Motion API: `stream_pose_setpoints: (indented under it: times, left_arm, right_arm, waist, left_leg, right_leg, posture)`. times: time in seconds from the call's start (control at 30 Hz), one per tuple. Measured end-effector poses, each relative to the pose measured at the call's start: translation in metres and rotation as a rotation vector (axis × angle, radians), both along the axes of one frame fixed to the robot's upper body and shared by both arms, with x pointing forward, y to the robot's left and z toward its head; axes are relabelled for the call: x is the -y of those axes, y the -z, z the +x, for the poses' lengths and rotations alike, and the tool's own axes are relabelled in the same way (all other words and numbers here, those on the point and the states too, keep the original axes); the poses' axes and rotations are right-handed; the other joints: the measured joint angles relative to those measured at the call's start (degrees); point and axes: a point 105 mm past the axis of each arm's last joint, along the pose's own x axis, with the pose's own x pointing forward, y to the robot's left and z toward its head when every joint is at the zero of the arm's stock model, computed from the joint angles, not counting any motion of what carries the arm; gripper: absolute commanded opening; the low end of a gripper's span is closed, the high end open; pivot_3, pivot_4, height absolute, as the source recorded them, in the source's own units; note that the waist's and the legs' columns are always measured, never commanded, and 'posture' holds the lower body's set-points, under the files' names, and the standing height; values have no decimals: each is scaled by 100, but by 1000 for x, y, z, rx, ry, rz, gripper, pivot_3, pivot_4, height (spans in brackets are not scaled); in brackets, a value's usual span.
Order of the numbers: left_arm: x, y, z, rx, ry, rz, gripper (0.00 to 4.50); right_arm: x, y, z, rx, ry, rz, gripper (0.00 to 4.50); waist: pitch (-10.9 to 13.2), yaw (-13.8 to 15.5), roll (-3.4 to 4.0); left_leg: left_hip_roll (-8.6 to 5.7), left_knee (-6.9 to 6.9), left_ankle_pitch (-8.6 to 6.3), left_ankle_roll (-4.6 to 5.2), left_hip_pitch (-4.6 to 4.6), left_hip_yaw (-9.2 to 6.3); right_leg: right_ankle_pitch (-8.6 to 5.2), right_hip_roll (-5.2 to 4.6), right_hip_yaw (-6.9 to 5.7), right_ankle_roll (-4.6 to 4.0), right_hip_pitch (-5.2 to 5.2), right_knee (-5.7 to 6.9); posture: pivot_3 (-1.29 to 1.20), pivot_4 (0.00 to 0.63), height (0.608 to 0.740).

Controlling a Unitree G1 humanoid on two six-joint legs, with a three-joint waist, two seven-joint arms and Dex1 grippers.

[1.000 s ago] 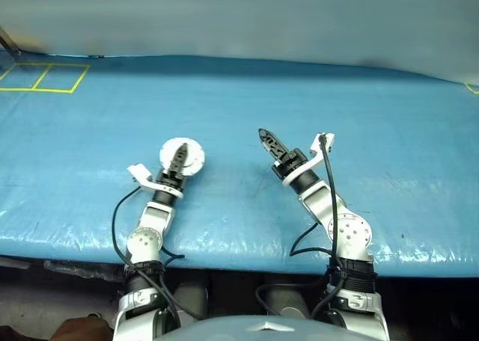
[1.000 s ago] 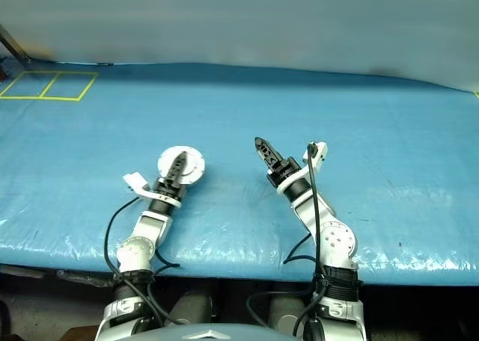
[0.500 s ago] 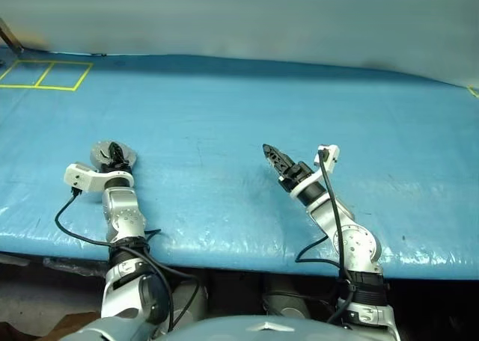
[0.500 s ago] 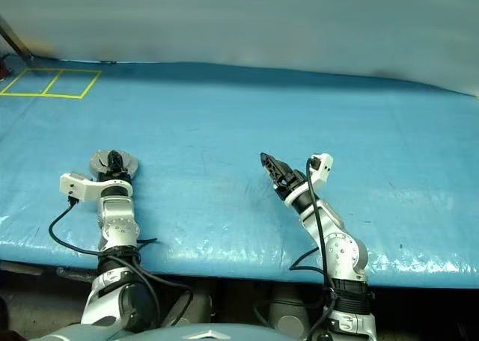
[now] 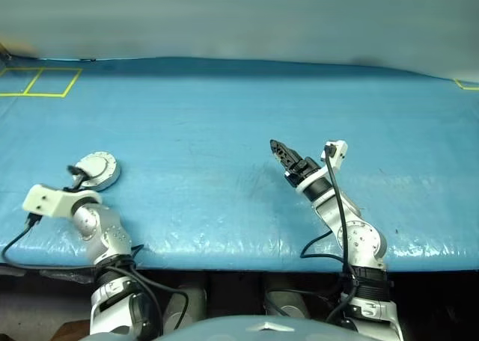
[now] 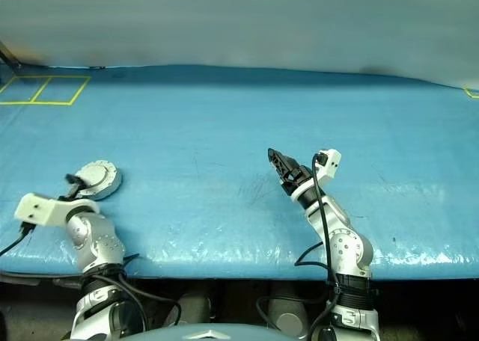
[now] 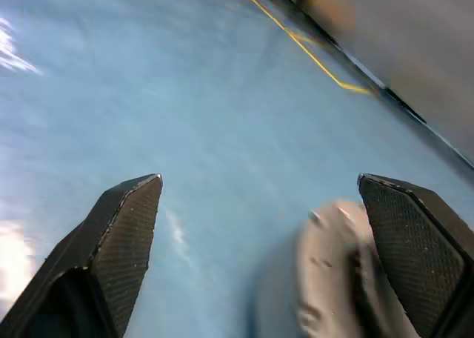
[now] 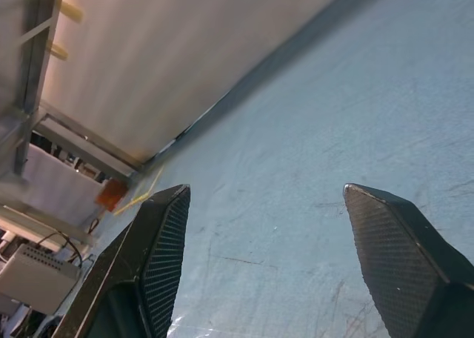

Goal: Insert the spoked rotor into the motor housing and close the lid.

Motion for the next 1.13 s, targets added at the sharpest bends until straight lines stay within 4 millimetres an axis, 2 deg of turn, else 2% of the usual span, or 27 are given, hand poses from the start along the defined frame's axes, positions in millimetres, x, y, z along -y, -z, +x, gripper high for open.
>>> stream_pose_setpoints:
  times: [0.1,0.2,0.23,0.3,0.33,0.37,0.4,0.43,0.47,0.5,0.6,0.7,0.73,0.77,0.87,1.0,1.13]
  left_arm:
    - [-3,-27,-3,48,-39,143,4480]
    - [14,-59,12,140,73,303,4480]
    - [31,-70,25,182,191,357,4480]
    - [88,-88,55,269,544,452,4480]
    - [110,-91,62,296,671,473,4480]
    - [128,-92,66,308,778,490,4480]
    - [163,-90,69,297,985,552,4480]
    - [195,-80,68,230,1201,655,4480]
    - [215,-69,65,177,1334,713,4480]
    - [232,-57,61,126,1456,750,4480]
    - [264,-29,50,25,1671,797,4480]
    - [280,-9,42,-50,1801,839,4500]
    - [283,-4,40,-71,1828,852,4500]
    - [286,0,39,-84,1847,859,4500]
    - [288,6,36,-117,1885,885,4500]
    - [288,5,37,-106,1881,882,4500]
    - [288,6,35,-101,1878,864,4500]
  right_arm:
    - [-1,-1,2,15,8,-17,3497]
    - [3,-7,3,78,44,-47,3497]
    - [6,-10,3,123,65,-86,3497]
    - [12,-15,2,217,90,-244,3497]
    - [13,-16,2,248,95,-300,3497]
    - [15,-16,2,274,102,-346,3497]
    - [18,-15,1,312,108,-430,3497]
    - [22,-11,-1,334,96,-508,3497]
    - [27,-7,-2,344,92,-560,3497]
    - [32,-3,-4,362,82,-641,3497]
    - [38,15,-13,386,-13,-847,3497]
    - [39,30,-22,368,-93,-908,4033]
    - [39,31,-23,369,-106,-909,4373]
    - [38,31,-23,372,-113,-910,4444]
    - [40,29,-23,378,-113,-911,4444]
    - [46,24,-16,388,-46,-957,4444]
    - [45,24,-15,383,-27,-943,4444]
  waist:
    - [-1,127,-7]
    - [-1,196,-8]
    - [-1,206,-8]
    - [-1,204,-7]
    - [-1,176,-7]
    - [-2,150,-7]
    - [-2,100,-5]
    - [-3,44,-5]
    - [-3,9,-1]
    - [-3,-18,3]
    - [-2,-53,4]
    - [-1,-57,2]
    - [-1,-55,2]
    - [-1,-49,2]
    - [0,-3,0]
    - [0,77,0]
    - [0,108,0]
  left_leg:
    - [-5,10,2,-2,-5,-1]
    - [-10,15,3,-4,-6,-2]
    - [-11,16,4,-4,-8,-2]
    - [-18,21,6,-2,-13,2]
    - [-17,20,6,-1,-11,5]
    - [-15,19,6,1,-10,9]
    - [-13,12,6,1,-7,13]
    - [-9,-6,7,1,4,16]
    - [-4,-17,7,1,10,19]
    - [1,-22,7,1,9,20]
    - [11,-29,7,1,10,18]
    - [14,-21,7,1,8,18]
    - [12,-15,7,1,8,19]
    - [10,-8,6,1,7,19]
    - [3,4,7,2,6,19]
    - [-1,4,8,3,5,17]
    - [0,-6,7,3,4,16]
  right_leg:
    - [3,-2,0,5,4,-3]
    - [3,-4,0,4,10,-6]
    - [2,-5,-1,3,12,-8]
    - [0,-11,-1,-2,14,-12]
    - [0,-12,2,-1,12,-13]
    - [1,-12,2,0,12,-13]
    - [2,-12,4,2,8,-11]
    - [2,-11,4,2,6,-5]
    - [-2,-8,6,-4,2,-2]
    - [-4,-4,6,-9,-5,2]
    - [-10,5,4,-15,-8,4]
    - [-10,5,4,-14,-7,6]
    - [-8,2,5,-11,-4,6]
    - [-7,1,5,-9,0,5]
    - [-14,-6,6,-22,7,3]
    - [-14,-10,5,-22,6,3]
    - [-2,-10,4,-1,2,2]
  posture:
    - [0,150,740]
    - [0,150,740]
    - [0,150,740]
    - [0,150,740]
    - [0,150,740]
    - [0,150,740]
    - [0,150,740]
    - [0,150,740]
    - [0,150,740]
    - [0,150,740]
    - [0,150,740]
    - [0,150,740]
    - [0,150,740]
    - [0,150,740]
    - [0,150,740]
    - [0,150,740]
    - [0,150,740]
